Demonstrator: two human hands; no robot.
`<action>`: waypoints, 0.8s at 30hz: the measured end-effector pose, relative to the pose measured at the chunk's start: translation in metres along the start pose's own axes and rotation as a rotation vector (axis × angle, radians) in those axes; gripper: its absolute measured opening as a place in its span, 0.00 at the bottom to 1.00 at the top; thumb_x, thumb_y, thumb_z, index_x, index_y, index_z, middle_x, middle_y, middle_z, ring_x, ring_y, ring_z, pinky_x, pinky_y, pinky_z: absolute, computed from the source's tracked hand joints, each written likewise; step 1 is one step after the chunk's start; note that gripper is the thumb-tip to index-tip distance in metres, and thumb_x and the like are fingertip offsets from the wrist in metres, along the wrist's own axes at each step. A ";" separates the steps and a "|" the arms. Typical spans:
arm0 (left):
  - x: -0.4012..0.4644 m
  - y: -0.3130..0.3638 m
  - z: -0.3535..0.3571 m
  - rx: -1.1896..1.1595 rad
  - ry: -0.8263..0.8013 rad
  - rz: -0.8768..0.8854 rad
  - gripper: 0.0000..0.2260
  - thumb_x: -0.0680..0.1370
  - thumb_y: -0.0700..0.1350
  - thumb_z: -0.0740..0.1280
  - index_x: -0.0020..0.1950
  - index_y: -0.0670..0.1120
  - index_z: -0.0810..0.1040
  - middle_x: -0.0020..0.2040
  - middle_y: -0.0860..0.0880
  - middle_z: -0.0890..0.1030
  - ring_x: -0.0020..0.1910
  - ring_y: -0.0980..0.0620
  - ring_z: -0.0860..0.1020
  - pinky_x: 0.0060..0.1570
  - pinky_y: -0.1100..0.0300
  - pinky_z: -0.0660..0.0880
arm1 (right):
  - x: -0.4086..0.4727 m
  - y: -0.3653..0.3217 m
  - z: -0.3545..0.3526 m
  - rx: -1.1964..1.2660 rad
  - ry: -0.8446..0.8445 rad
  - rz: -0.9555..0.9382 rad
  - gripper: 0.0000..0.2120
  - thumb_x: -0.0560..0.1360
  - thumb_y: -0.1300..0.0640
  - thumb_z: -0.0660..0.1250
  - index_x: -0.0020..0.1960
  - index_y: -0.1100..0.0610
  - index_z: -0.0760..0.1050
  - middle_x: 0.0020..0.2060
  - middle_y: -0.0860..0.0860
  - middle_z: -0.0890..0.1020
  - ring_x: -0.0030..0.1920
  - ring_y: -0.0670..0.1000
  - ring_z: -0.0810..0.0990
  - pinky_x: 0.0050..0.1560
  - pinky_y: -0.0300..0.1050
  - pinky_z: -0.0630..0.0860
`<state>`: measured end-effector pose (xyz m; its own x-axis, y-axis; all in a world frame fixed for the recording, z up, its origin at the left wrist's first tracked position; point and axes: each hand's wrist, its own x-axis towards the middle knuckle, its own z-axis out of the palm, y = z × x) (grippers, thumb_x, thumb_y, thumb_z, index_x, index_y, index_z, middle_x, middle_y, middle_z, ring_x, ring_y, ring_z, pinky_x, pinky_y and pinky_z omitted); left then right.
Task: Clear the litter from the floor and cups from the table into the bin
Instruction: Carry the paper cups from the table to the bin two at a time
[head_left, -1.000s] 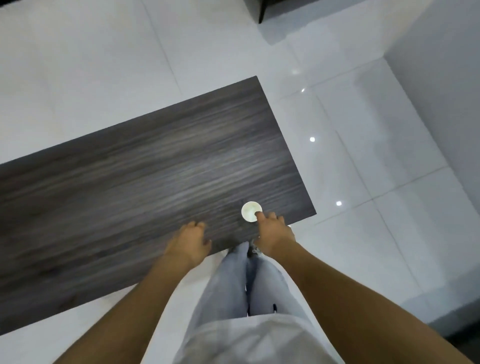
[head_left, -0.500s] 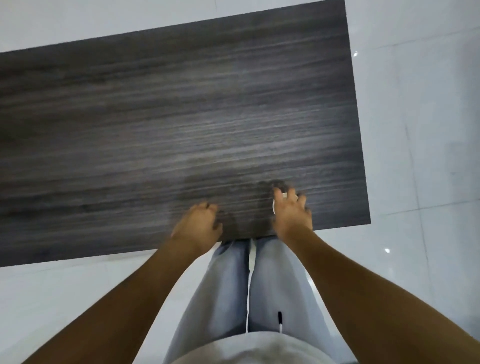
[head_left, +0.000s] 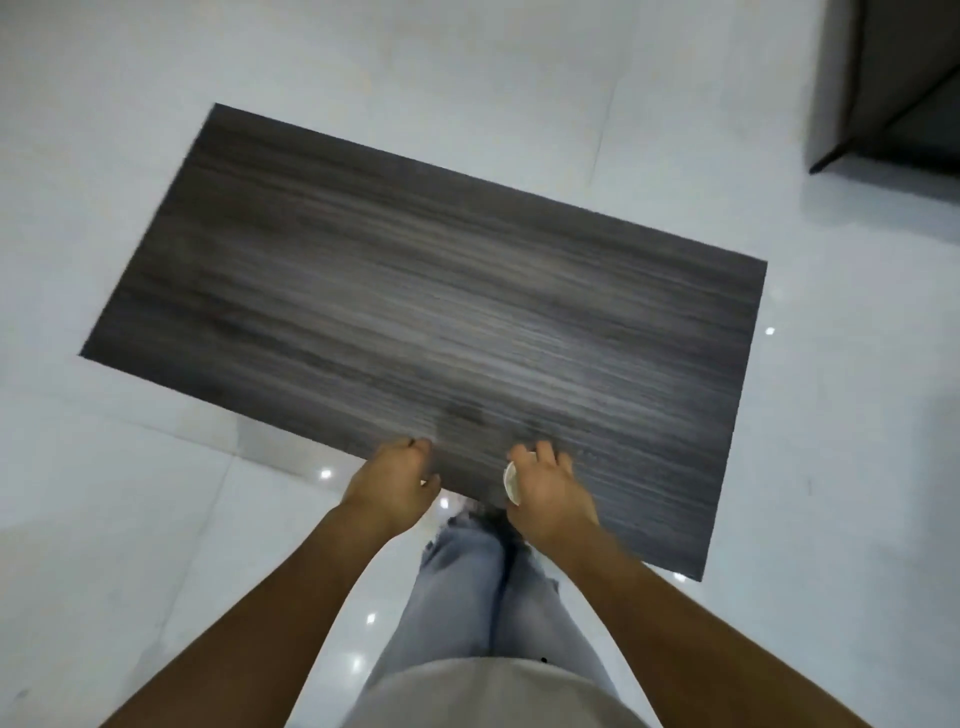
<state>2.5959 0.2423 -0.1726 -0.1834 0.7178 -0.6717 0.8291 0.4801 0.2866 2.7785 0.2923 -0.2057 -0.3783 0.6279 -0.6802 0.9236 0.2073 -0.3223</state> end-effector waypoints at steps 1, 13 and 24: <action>-0.009 -0.006 -0.007 -0.021 0.033 -0.017 0.18 0.80 0.50 0.62 0.69 0.48 0.69 0.66 0.47 0.74 0.63 0.47 0.74 0.62 0.57 0.71 | -0.004 -0.012 -0.005 -0.030 -0.008 -0.025 0.28 0.74 0.58 0.69 0.70 0.53 0.61 0.67 0.54 0.64 0.68 0.58 0.63 0.60 0.54 0.73; -0.144 -0.175 -0.077 -0.142 0.310 -0.306 0.21 0.80 0.51 0.59 0.71 0.46 0.67 0.67 0.46 0.72 0.65 0.47 0.70 0.63 0.56 0.69 | -0.022 -0.270 -0.021 -0.367 -0.058 -0.443 0.28 0.74 0.57 0.68 0.71 0.53 0.62 0.68 0.54 0.64 0.67 0.58 0.63 0.60 0.54 0.73; -0.224 -0.424 -0.155 -0.130 0.471 -0.418 0.18 0.80 0.51 0.58 0.69 0.46 0.68 0.64 0.46 0.73 0.63 0.46 0.71 0.62 0.56 0.67 | -0.012 -0.542 0.055 -0.447 -0.063 -0.572 0.25 0.73 0.59 0.63 0.69 0.55 0.63 0.66 0.57 0.67 0.66 0.60 0.66 0.64 0.52 0.69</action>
<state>2.2038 -0.0439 -0.0378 -0.7138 0.5874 -0.3813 0.5721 0.8031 0.1663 2.2793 0.1314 -0.0596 -0.7999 0.2880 -0.5265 0.5118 0.7856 -0.3478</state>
